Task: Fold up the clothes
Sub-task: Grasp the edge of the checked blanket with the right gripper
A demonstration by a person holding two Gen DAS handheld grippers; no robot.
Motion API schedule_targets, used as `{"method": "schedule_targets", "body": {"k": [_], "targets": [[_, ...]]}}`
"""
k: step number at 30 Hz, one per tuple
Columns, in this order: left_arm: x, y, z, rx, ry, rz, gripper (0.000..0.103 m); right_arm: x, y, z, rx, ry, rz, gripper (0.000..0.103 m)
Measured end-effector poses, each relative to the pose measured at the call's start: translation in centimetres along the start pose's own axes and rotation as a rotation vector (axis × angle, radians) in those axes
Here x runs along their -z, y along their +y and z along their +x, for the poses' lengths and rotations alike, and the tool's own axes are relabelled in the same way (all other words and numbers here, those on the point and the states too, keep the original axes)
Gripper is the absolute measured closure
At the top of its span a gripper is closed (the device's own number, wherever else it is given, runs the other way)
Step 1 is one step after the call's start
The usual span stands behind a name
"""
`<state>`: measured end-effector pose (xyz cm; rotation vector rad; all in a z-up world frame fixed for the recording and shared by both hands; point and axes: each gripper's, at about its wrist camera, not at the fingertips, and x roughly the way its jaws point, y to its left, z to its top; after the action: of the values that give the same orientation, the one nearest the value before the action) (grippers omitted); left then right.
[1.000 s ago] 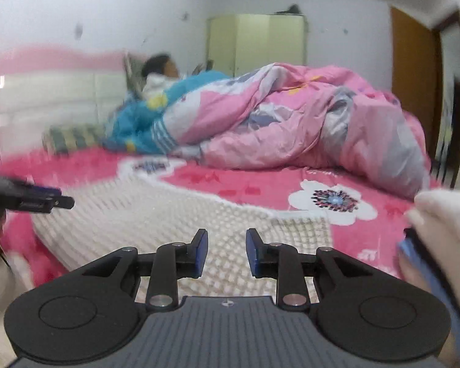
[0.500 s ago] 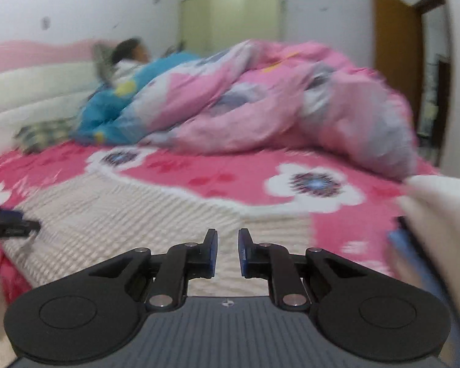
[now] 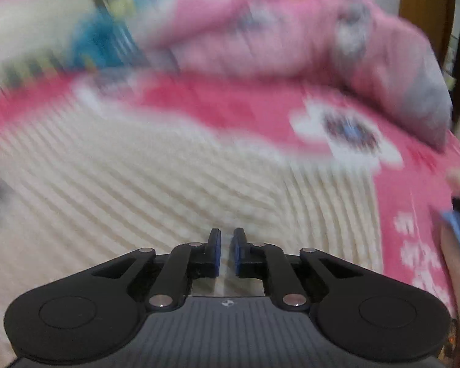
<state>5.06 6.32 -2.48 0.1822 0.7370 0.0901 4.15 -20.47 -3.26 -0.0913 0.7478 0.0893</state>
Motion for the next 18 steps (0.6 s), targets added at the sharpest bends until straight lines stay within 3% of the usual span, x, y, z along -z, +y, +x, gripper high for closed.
{"method": "schedule_targets", "body": {"k": [2,6,9,12,18], "targets": [[-0.1,0.1,0.1,0.0,0.007,0.002,0.052,-0.8,-0.5,0.3,-0.001,0.014,0.038,0.097],[-0.1,-0.1,0.1,-0.005,0.01,0.013,0.052,-3.3,0.8,-1.8,-0.009,-0.097,-0.019,0.096],[-0.1,0.0,0.1,0.001,0.017,0.004,0.052,-3.3,0.1,2.1,0.015,-0.017,-0.001,0.096],[-0.1,0.1,0.1,0.004,0.02,0.006,0.051,-2.4,-0.8,4.7,0.035,0.05,0.031,0.102],[-0.2,0.0,0.1,-0.004,0.028,0.01,0.05,-4.6,0.7,2.6,-0.031,-0.03,0.024,0.098]]}}
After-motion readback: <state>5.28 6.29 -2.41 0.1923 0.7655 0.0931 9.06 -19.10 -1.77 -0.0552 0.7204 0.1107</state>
